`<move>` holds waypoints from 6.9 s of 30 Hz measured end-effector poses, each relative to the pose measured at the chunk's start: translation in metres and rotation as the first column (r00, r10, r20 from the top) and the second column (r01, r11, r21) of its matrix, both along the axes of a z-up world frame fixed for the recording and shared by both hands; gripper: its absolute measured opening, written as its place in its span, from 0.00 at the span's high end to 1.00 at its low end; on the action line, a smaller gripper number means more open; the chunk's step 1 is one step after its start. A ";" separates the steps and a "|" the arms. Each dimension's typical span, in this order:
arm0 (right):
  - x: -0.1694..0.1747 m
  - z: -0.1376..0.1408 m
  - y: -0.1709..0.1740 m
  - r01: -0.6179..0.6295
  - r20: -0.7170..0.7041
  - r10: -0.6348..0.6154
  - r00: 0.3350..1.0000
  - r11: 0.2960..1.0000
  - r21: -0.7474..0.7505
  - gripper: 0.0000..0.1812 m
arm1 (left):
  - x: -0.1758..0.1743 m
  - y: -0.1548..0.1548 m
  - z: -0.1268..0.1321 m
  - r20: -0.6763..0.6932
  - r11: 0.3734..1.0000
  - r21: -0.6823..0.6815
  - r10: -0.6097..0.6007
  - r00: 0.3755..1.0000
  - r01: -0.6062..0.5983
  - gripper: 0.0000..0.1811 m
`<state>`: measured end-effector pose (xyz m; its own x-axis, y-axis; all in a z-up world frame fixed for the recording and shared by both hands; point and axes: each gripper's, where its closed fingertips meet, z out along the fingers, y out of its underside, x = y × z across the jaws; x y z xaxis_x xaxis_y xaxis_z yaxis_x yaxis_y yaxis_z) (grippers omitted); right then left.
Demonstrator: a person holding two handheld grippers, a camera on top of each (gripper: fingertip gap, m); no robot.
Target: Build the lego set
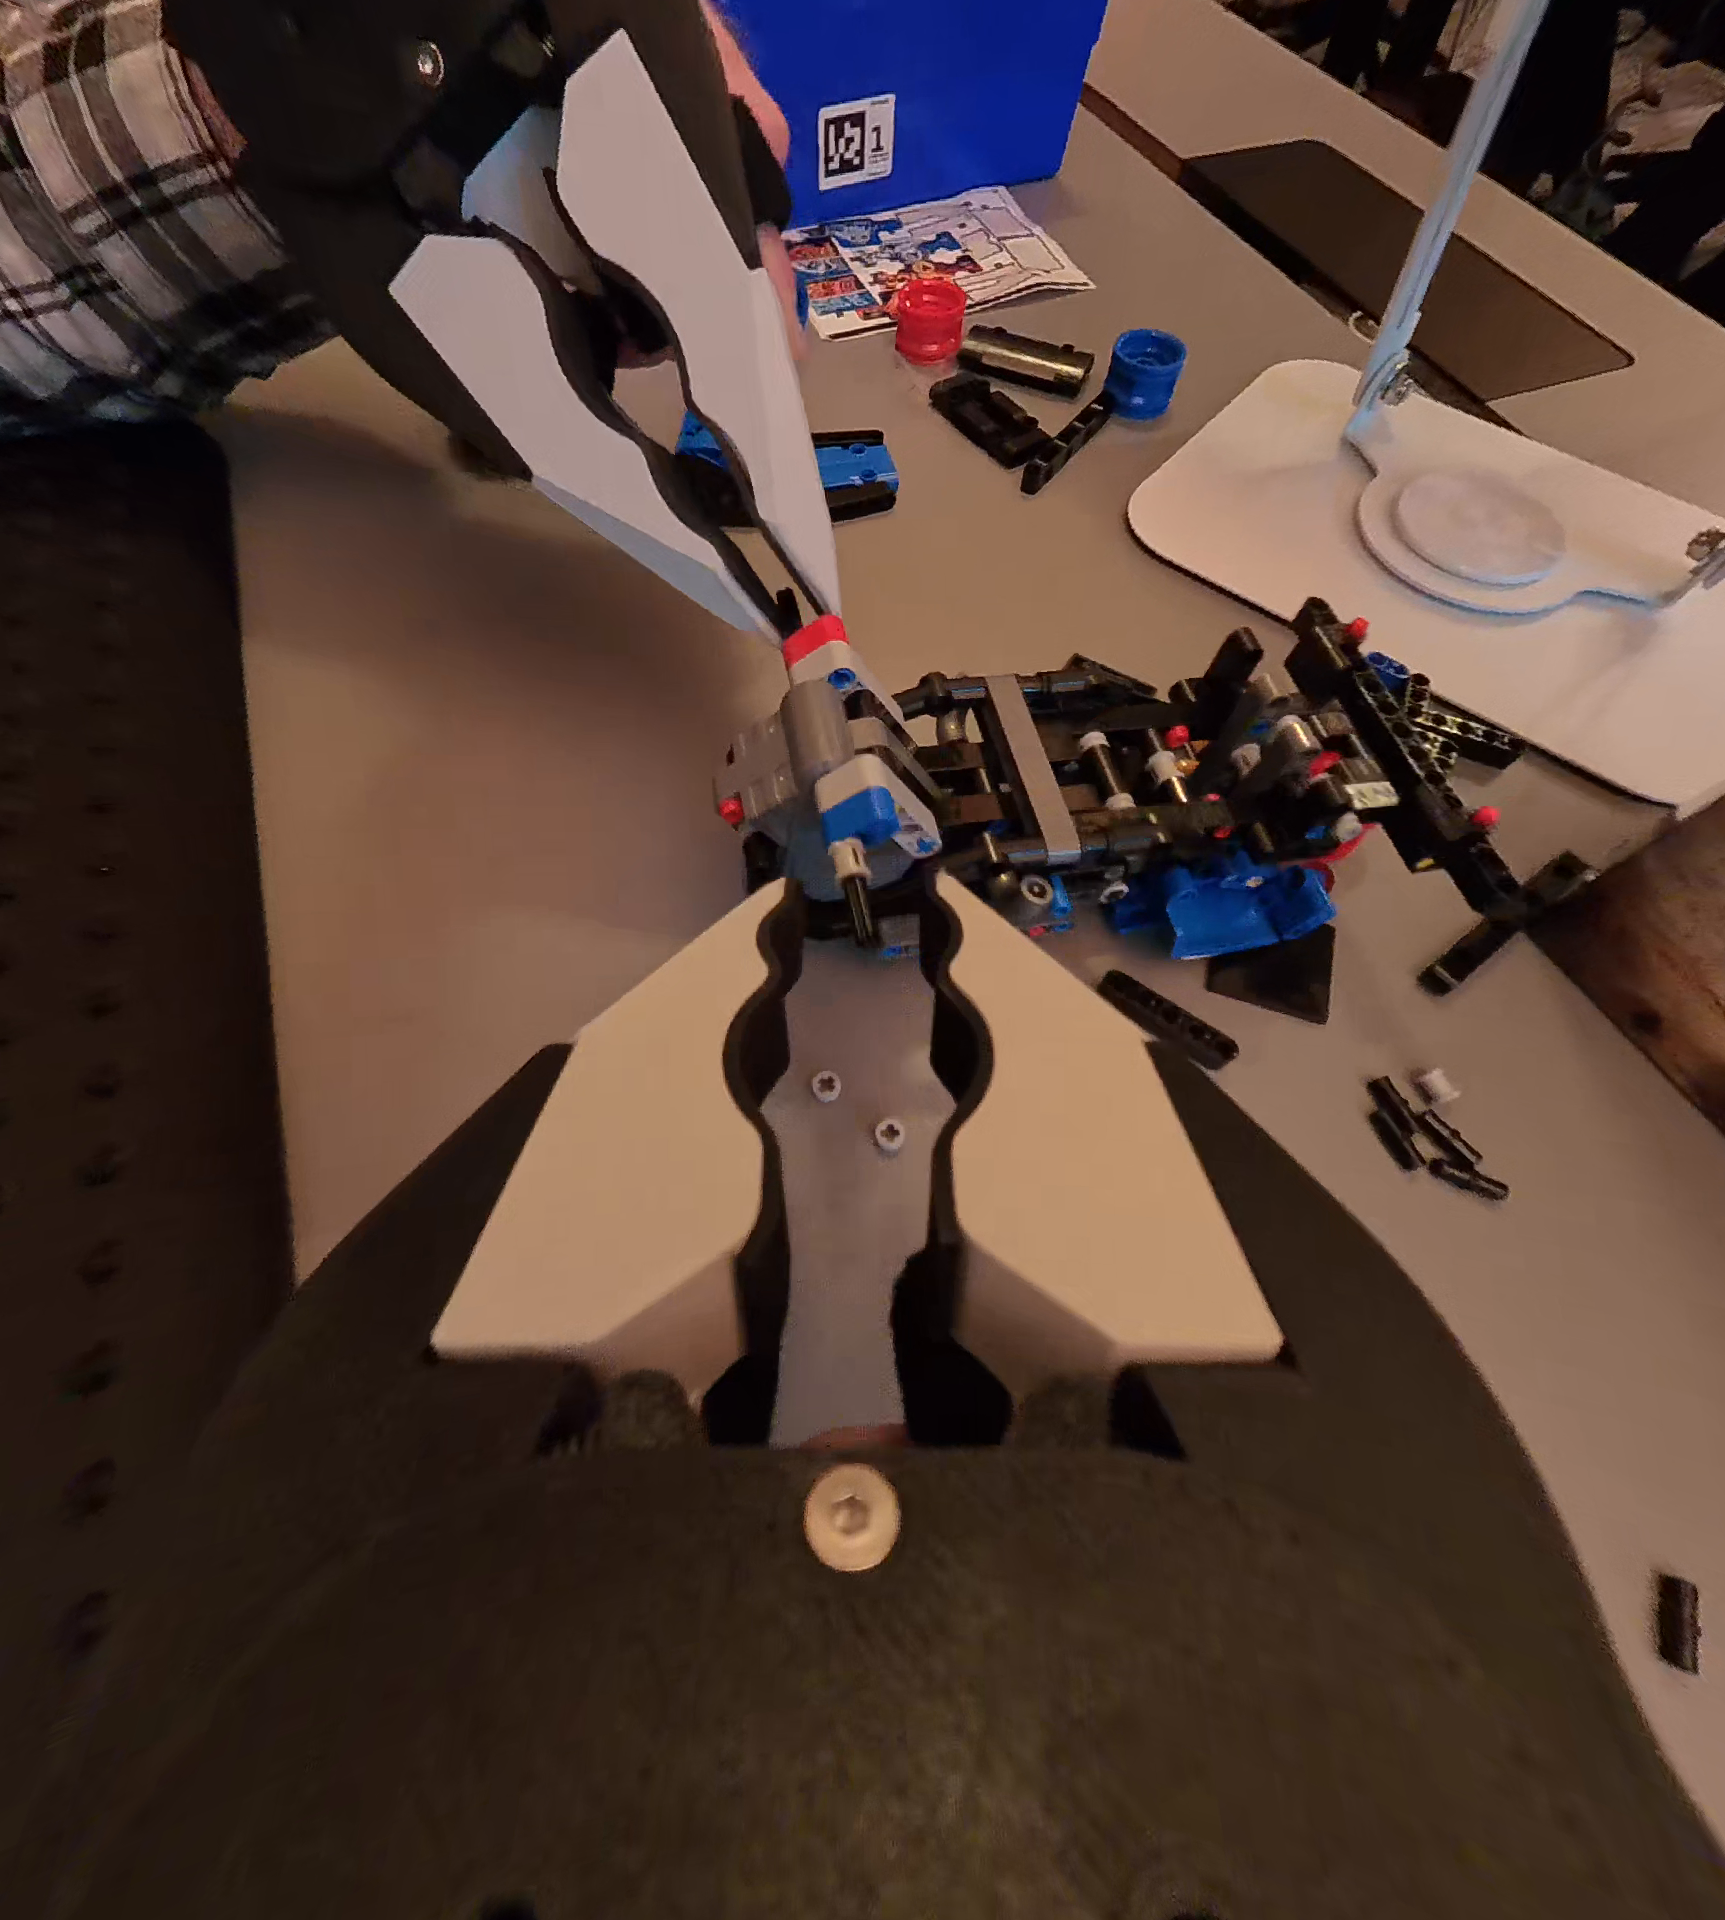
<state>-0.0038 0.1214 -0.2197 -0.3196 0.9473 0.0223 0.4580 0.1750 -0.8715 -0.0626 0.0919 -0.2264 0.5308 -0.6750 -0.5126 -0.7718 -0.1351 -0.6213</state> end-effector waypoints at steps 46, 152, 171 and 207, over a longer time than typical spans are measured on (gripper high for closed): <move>-0.026 0.004 0.060 0.061 0.060 -0.071 0.996 0.985 0.160 0.91 | 0.065 -0.003 -0.006 0.107 0.985 -0.067 0.168 0.980 -0.161 0.86; 0.077 0.076 -0.065 -0.395 -0.251 0.307 0.918 0.662 -0.637 0.93 | 0.146 -0.029 0.080 0.190 0.867 0.484 -0.236 0.953 0.119 0.97; 0.093 0.104 -0.100 -0.600 -0.450 0.402 0.798 0.458 -0.656 0.97 | 0.159 -0.062 0.108 0.354 0.840 0.498 -0.422 0.835 0.214 0.97; 0.026 0.009 0.002 0.251 -0.129 -0.267 0.955 0.960 -0.127 0.98 | 0.030 0.047 -0.019 0.150 0.918 -0.356 0.241 0.959 -0.175 0.72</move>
<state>0.0217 0.1230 -0.2108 -0.0641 0.9963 -0.0573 0.3440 -0.0318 -0.9384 -0.0327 0.1385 -0.2452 0.7415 -0.6534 -0.1528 -0.5777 -0.5059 -0.6406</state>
